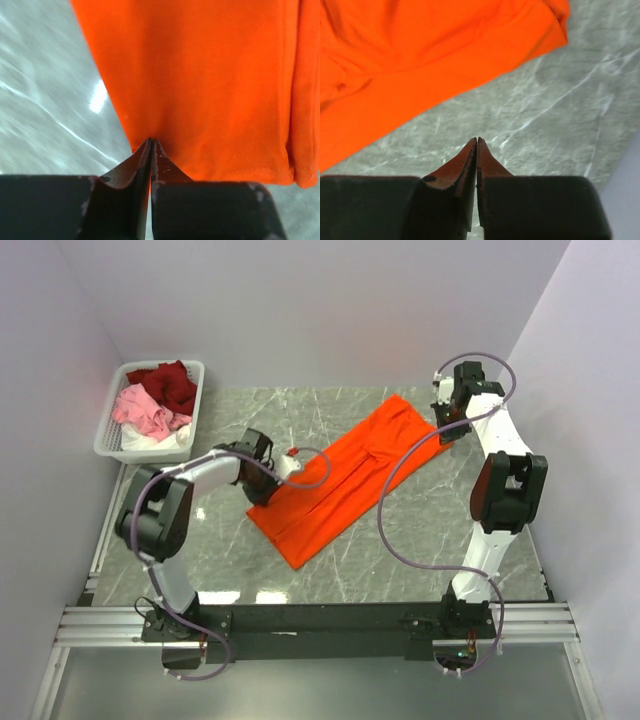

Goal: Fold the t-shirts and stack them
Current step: Fold the tshirt

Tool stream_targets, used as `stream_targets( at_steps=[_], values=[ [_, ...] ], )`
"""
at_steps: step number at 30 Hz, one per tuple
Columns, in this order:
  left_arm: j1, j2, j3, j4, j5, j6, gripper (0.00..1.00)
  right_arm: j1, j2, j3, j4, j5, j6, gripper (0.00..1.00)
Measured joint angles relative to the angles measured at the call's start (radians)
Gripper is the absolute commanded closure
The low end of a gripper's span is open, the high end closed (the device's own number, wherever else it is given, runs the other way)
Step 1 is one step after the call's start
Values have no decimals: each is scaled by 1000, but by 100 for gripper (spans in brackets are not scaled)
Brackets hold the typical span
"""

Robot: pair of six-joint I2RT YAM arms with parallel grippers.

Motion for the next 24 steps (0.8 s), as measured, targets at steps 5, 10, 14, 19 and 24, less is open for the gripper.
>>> stream_targets(
  at_steps=[5,10,14,19,24],
  values=[
    [-43,-159,-189,-27,-4,-10,87,2,4,0,-26,-56,-6,100],
    [-76,-235,-250,-214,111,-54,71,29,76,49,-56,-90,-13,100],
    [-37,-243,-167,-290,214,-112,69,93,135,71,-55,-93,-16,100],
    [39,-262,-41,-262,286,-191,69,189,220,139,-47,-50,-27,100],
    [117,-271,11,-229,308,-244,70,258,335,259,-31,64,-30,100]
  ],
)
